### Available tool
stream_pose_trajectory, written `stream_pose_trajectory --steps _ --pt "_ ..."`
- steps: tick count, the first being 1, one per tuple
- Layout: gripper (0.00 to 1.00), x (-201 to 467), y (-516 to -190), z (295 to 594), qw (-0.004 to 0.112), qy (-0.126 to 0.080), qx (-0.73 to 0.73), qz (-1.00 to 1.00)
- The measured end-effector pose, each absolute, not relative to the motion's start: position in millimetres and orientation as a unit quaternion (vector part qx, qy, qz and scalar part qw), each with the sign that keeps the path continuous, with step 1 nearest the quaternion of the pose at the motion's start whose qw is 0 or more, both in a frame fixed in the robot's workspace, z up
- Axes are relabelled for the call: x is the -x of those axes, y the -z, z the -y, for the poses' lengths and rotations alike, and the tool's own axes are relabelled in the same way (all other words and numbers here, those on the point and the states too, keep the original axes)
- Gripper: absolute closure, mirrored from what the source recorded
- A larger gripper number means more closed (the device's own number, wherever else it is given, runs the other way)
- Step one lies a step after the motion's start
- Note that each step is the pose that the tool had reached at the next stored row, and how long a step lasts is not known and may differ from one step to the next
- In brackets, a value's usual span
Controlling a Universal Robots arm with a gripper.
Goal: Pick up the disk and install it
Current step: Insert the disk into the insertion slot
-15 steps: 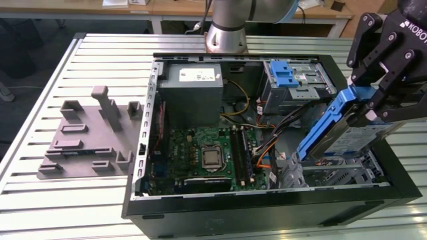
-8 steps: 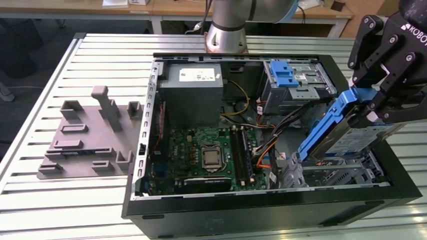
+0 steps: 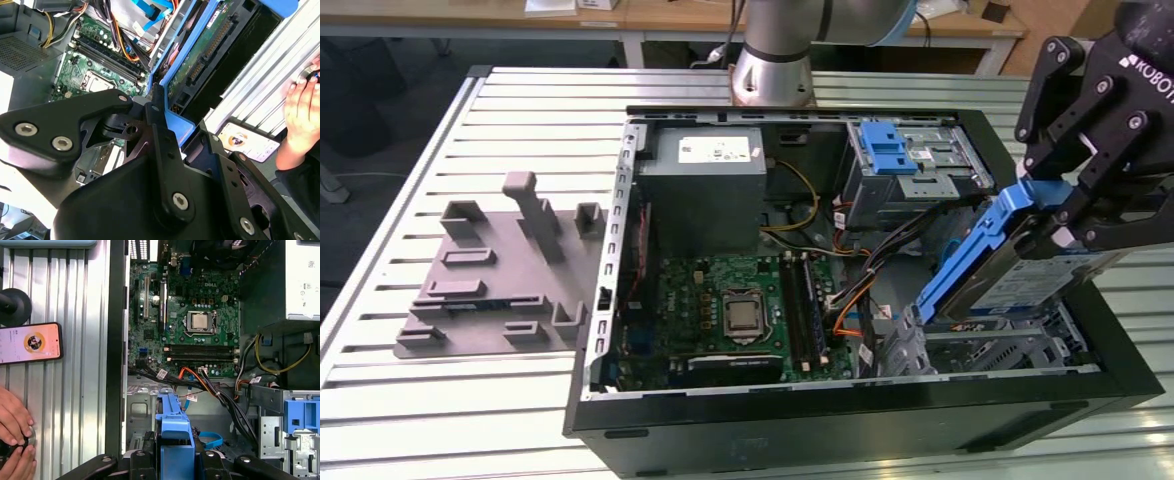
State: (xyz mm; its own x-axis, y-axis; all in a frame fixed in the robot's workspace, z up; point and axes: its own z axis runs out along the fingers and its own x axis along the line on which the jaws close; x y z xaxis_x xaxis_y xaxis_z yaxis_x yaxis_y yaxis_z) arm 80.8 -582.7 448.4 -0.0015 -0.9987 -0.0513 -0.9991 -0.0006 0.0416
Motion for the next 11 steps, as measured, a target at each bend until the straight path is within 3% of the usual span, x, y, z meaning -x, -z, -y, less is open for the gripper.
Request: stream_pose_trajectory --steps 11 --pt "0.64 -82.6 -442.0 582.7 0.004 -0.033 0.706 -0.707"
